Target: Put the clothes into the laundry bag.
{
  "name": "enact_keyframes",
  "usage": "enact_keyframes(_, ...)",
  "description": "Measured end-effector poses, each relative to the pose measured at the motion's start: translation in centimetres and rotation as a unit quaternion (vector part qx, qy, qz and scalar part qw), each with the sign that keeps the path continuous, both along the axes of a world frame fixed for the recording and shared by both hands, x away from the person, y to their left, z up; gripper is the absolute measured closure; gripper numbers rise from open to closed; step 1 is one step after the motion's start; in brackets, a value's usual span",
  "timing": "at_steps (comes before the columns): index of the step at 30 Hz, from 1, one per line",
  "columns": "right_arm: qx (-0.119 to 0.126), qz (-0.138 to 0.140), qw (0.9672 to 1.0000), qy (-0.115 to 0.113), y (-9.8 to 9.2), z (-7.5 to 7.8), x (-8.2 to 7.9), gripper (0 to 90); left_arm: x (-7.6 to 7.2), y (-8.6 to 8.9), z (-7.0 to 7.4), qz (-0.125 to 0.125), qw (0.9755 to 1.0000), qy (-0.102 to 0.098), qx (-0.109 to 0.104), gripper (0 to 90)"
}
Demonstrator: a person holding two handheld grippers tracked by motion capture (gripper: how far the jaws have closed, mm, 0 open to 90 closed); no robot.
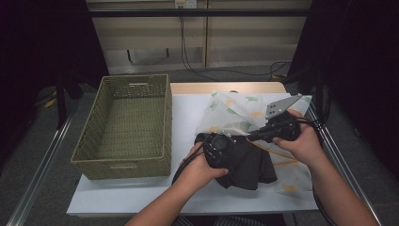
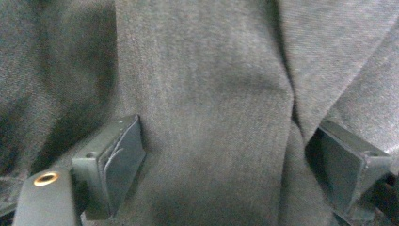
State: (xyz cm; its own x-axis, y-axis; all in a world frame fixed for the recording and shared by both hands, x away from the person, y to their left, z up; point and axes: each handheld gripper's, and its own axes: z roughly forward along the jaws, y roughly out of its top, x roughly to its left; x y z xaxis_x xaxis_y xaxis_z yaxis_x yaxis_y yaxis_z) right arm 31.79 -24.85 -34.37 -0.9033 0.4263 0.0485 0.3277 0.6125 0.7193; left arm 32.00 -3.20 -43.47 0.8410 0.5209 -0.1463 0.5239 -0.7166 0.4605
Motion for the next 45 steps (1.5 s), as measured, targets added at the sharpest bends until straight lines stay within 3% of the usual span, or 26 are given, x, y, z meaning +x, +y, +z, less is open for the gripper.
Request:
enact_keyframes(10,-0.001,0.001,1.0,0.001,0.3,0.0,0.1,90.0,0.2,0.1,-0.8,-0.002,0.9999,0.01,-0.006,20.2)
enact_keyframes(15,0.001,0.003,1.0,0.003,0.2,-0.1,0.1,90.0,0.1,0.1,-0.9,-0.005,0.9999,0.011,-0.009,35.9)
enact_keyframes(18,0.001,0.003,1.0,0.006,0.3,-0.1,0.2,90.0,0.0,-0.1,-0.9,-0.011,0.9999,0.003,-0.005,44.7)
enact_keyframes(23,-0.001,0.004,1.0,0.002,0.5,0.0,0.2,90.0,-0.1,-0.2,-0.6,-0.019,0.9997,-0.008,0.009,67.9)
enact_keyframes(26,0.002,0.004,1.0,0.007,0.5,-0.1,0.2,90.0,-0.3,-0.2,-0.5,-0.019,0.9996,-0.018,0.013,75.2)
enact_keyframes(30,0.003,0.005,1.0,0.007,0.4,-0.3,0.2,90.0,-0.3,0.0,-0.2,-0.007,0.9996,-0.028,-0.001,78.8)
enact_keyframes(34,0.002,0.007,0.9999,0.007,0.4,-0.3,0.2,90.0,-0.1,0.2,0.7,-0.011,0.9993,-0.036,-0.005,79.6)
enact_keyframes(35,0.001,0.006,1.0,0.005,0.4,-0.3,0.1,90.0,-0.1,0.1,0.9,-0.001,0.9991,-0.039,-0.017,79.7)
enact_keyframes(41,0.001,0.011,0.9999,0.003,0.5,-0.2,-0.1,90.0,0.3,-0.1,2.3,0.011,0.9976,-0.058,-0.036,80.0)
enact_keyframes(45,0.001,0.016,0.9999,0.005,0.5,-0.3,-0.3,90.0,0.8,-0.1,2.6,0.024,0.9965,-0.058,-0.056,80.2)
